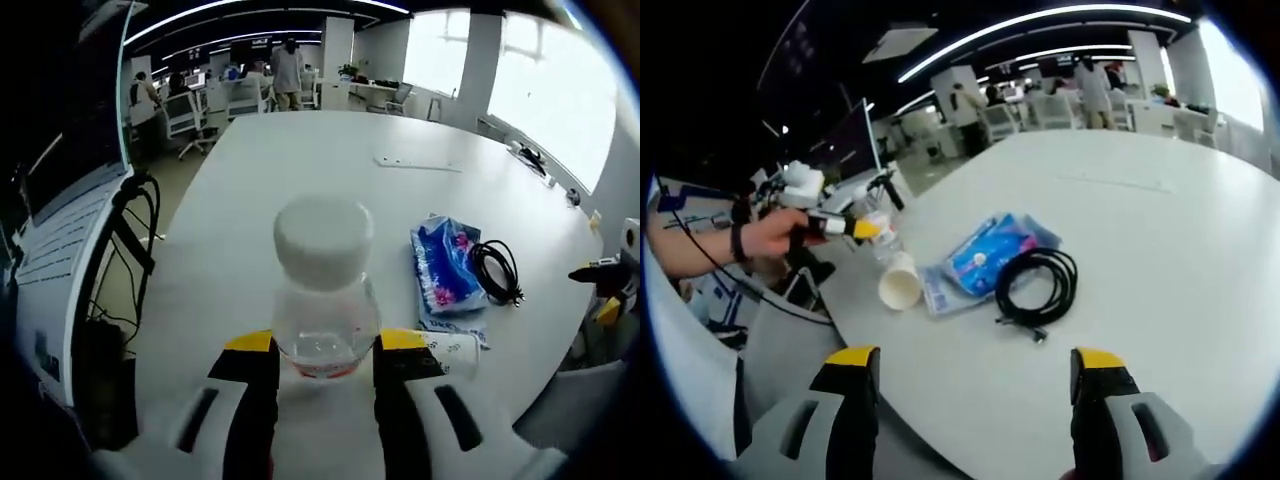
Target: Arrange the tabletop items into an orderly group along one side of the table until the central work area is clear of visible clutter.
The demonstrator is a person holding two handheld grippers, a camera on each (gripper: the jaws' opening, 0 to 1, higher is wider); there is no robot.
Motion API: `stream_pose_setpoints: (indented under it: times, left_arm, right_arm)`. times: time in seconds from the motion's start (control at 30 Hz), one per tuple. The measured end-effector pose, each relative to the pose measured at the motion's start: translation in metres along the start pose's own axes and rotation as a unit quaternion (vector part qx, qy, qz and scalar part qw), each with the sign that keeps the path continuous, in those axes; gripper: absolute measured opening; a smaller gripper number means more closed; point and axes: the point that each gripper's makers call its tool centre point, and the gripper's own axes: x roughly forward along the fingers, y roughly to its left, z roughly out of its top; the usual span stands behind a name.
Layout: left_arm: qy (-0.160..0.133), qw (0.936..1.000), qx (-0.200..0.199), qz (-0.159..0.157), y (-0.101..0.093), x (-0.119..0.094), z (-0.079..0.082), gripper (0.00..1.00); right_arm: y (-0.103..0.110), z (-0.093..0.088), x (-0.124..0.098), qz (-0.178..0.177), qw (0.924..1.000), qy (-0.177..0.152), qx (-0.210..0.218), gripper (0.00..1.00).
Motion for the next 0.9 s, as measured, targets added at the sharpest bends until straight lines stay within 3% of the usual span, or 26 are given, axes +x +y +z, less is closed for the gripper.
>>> stream_pose_setpoints:
  times: [0.3, 0.73, 0.9]
  left_arm:
    - [-0.007, 0.9996, 0.025, 0.013, -0.0017, -0.0006, -0.0042, 0.35]
    - [-0.018, 0.9996, 0.006, 0.023, 0.0012, 0.0016, -0.0035, 0.35]
    - [-0.025, 0.999, -0.026, 0.025, 0.0016, 0.0031, -0.0025, 0.36]
  right_arm:
    - [0.004, -0.0028, 0.0005, 0.005, 1.0, 0.002, -0.004, 0.8]
    - [-0.0026, -0.0071, -0.0062, -0.005, 1.0, -0.002, 0.007, 0.79]
    - [-0.0005, -0.0069, -0.0047, -0.004, 1.0, -0.002, 0.008, 0.79]
